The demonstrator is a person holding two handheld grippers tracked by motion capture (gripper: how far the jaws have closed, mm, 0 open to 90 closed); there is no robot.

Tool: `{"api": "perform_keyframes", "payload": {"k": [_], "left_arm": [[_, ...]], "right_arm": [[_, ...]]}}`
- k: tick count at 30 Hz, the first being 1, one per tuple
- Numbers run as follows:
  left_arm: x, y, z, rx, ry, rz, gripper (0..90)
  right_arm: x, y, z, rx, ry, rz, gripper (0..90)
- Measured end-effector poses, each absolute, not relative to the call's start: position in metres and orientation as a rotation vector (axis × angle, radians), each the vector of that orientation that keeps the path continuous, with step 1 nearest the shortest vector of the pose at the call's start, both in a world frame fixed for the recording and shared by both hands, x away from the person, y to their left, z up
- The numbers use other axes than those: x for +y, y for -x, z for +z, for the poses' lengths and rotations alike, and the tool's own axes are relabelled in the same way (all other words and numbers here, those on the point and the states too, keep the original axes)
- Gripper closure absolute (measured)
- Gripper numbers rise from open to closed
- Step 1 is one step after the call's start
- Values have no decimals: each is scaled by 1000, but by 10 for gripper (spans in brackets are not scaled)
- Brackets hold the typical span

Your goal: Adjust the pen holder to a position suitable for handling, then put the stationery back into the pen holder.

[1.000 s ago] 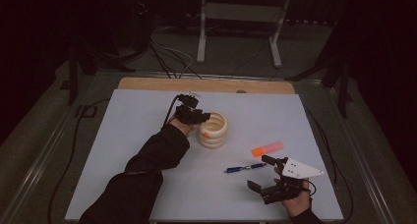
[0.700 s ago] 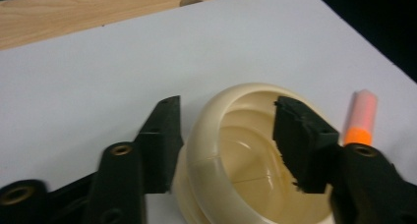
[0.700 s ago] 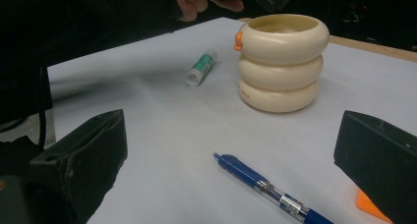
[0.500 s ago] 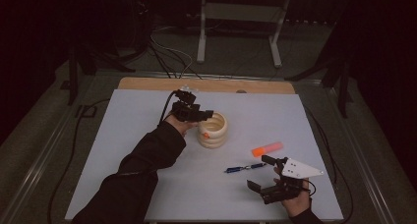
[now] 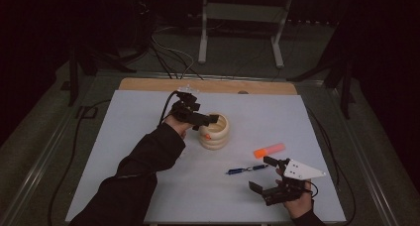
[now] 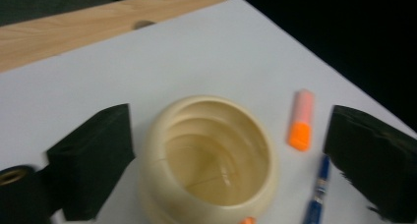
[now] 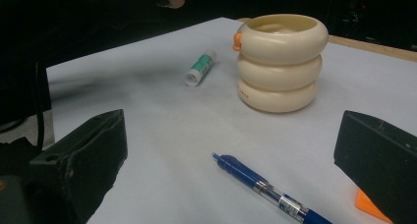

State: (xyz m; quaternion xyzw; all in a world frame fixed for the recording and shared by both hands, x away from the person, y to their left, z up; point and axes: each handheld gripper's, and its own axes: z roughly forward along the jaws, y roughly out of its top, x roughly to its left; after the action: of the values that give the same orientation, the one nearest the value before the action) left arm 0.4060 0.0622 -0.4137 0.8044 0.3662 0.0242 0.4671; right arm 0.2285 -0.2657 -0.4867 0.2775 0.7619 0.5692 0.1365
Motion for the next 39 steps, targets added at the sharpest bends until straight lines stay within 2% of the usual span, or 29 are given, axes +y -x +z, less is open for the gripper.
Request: {"api": "perform_keyframes", "payload": {"k": [12,20,39], "left_arm": [[61,-398,-409,760,-1969,12,11],[55,-386,-405,675,-1978,31,11],[35,-349,-411,446,-2025,-14,11]], "right_arm": [[-266,-228,-486,2204,-801,1647,0],[-266,-229,-486,2203,-802,1649,0],[-271,-230,-482,2165,-832,1676,0]]}}
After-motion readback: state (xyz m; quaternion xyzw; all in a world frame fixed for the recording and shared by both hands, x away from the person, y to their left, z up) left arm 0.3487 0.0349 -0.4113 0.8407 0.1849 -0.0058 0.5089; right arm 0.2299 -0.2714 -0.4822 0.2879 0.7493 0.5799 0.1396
